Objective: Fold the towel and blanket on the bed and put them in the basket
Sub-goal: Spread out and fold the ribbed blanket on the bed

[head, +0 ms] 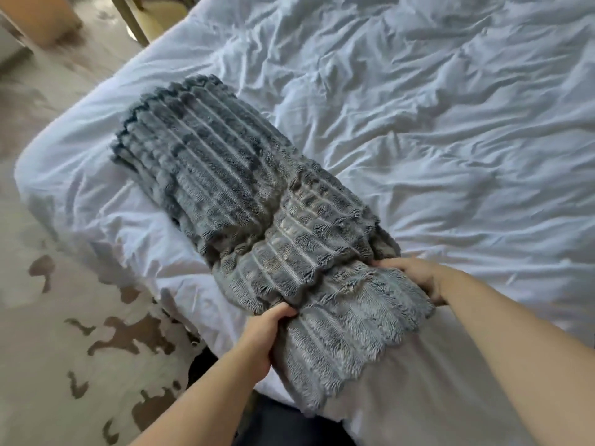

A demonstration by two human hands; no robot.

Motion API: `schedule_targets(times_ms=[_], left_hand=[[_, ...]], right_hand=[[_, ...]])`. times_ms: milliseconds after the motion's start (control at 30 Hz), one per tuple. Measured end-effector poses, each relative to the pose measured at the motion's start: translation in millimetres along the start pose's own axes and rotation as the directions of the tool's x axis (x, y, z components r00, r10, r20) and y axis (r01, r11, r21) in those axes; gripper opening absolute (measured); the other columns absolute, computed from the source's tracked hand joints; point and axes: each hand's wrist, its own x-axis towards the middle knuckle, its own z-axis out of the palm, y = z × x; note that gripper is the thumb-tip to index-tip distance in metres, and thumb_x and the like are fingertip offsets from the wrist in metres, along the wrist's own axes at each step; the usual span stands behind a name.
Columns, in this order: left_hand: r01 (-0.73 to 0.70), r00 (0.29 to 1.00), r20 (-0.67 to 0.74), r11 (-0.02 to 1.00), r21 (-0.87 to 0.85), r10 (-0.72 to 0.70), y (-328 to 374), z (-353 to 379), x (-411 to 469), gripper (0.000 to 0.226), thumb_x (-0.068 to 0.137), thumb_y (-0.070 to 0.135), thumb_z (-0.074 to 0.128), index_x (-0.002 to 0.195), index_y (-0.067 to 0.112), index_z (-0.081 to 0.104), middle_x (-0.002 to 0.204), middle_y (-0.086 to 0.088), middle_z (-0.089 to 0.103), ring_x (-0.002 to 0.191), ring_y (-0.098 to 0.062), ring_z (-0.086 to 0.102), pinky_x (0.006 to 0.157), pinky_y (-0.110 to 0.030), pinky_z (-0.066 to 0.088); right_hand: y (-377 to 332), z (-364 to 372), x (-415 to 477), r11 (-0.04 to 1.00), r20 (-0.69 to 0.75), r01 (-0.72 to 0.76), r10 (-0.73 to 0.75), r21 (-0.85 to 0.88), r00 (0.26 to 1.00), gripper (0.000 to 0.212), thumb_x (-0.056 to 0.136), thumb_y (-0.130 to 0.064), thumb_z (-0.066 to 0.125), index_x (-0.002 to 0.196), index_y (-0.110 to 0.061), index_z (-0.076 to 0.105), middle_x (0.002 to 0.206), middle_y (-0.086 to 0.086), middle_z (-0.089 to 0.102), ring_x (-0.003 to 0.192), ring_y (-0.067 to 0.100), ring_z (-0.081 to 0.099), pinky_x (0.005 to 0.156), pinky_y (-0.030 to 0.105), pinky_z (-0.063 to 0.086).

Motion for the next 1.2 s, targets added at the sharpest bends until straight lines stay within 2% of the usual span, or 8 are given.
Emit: schedule_targets(times_ms=[133, 233, 433, 633, 867, 1033, 1133, 1200], left_hand=[[-0.039, 0.999, 0.012, 0.997, 0.074, 0.038, 4.7, -46.2, -31.4, 0.04, 0.069, 0.017, 0.072, 0.106, 0.006, 0.065, 0.09, -0.02, 0.073, 0.08, -0.036, 0.069, 0.075, -0.042, 0.057], [-0.045, 0.998, 0.041, 0.993, 0.108, 0.04, 12.9, -87.9, -52.4, 0.038, 0.075, 0.018, 0.069, 0.108, -0.001, 0.064, 0.089, -0.024, 0.07, 0.073, -0.035, 0.067, 0.073, -0.041, 0.054], [-0.007, 0.988, 0.154, 0.998, 0.06, -0.002, 12.6, -153.5, -78.3, 0.041, 0.076, 0.025, 0.066, 0.108, -0.001, 0.066, 0.091, -0.022, 0.069, 0.075, -0.034, 0.065, 0.075, -0.039, 0.052], [0.002, 0.974, 0.226, 0.994, -0.113, 0.024, -14.1, -188.0, -91.3, 0.051, 0.068, 0.032, 0.069, 0.11, 0.004, 0.068, 0.1, -0.02, 0.071, 0.084, -0.034, 0.068, 0.083, -0.041, 0.052], [0.027, 0.958, 0.285, 0.976, -0.214, 0.036, -66.0, -180.3, -110.3, 0.054, 0.075, 0.056, 0.066, 0.108, 0.014, 0.074, 0.118, -0.018, 0.067, 0.109, -0.036, 0.064, 0.1, -0.049, 0.047], [0.018, 0.973, 0.231, 0.985, -0.17, 0.022, -101.2, -154.1, -130.3, 0.078, 0.067, 0.036, 0.083, 0.133, 0.009, 0.052, 0.123, -0.021, 0.063, 0.104, -0.036, 0.066, 0.083, -0.048, 0.056], [-0.054, 0.998, -0.038, 0.993, -0.101, 0.05, -111.9, -139.6, -131.0, 0.066, 0.079, 0.024, 0.072, 0.134, 0.001, 0.044, 0.119, -0.026, 0.061, 0.094, -0.039, 0.067, 0.078, -0.055, 0.056], [-0.03, 0.992, -0.127, 0.994, -0.105, 0.016, -120.1, -130.3, -130.8, 0.05, 0.085, 0.019, 0.066, 0.126, -0.004, 0.049, 0.111, -0.028, 0.064, 0.085, -0.039, 0.069, 0.07, -0.052, 0.057]], right_hand=[[26.1, 39.2, -25.9, 0.997, -0.029, 0.033, -0.031, 0.071, 0.999, 0.024, 0.08, -0.028, 0.063, 0.087, -0.007, 0.072, 0.081, 0.015, 0.075, 0.066, 0.025, 0.072, 0.061, 0.03, 0.058], [52.1, 83.3, -40.4, 0.99, -0.029, 0.019, -0.015, 0.139, 0.999, 0.03, 0.067, -0.032, 0.069, 0.08, -0.005, 0.075, 0.08, 0.016, 0.075, 0.065, 0.026, 0.072, 0.057, 0.03, 0.058], [90.6, 162.1, -60.4, 0.987, -0.118, 0.068, -0.051, 0.146, 0.992, 0.065, 0.051, -0.04, 0.081, 0.107, -0.007, 0.071, 0.108, 0.022, 0.07, 0.099, 0.035, 0.066, 0.099, 0.053, 0.047], [116.4, 195.4, -64.4, 0.955, -0.117, 0.135, -0.107, 0.263, 0.987, 0.031, 0.065, -0.032, 0.072, 0.085, -0.009, 0.079, 0.092, 0.019, 0.074, 0.072, 0.03, 0.073, 0.059, 0.035, 0.058], [125.1, 198.3, -76.0, 0.949, -0.144, 0.18, -0.147, 0.26, 0.979, 0.028, 0.092, -0.025, 0.053, 0.085, -0.007, 0.074, 0.079, 0.013, 0.074, 0.065, 0.025, 0.071, 0.056, 0.031, 0.058], [133.2, 185.5, -93.8, 0.964, -0.161, 0.156, -0.122, 0.216, 0.979, 0.018, 0.092, -0.024, 0.053, 0.087, -0.009, 0.061, 0.054, 0.008, 0.062, 0.037, 0.02, 0.058, 0.032, 0.021, 0.041], [133.6, 172.2, -103.6, 0.978, -0.173, 0.122, -0.092, 0.17, 0.98, 0.02, 0.088, -0.021, 0.058, 0.101, -0.007, 0.064, 0.083, 0.014, 0.068, 0.061, 0.028, 0.064, 0.047, 0.032, 0.052], [134.3, 163.5, -108.2, 0.989, -0.22, 0.087, -0.058, 0.122, 0.974, 0.037, 0.086, -0.014, 0.059, 0.119, 0.001, 0.062, 0.118, 0.023, 0.063, 0.097, 0.038, 0.064, 0.084, 0.049, 0.055]])
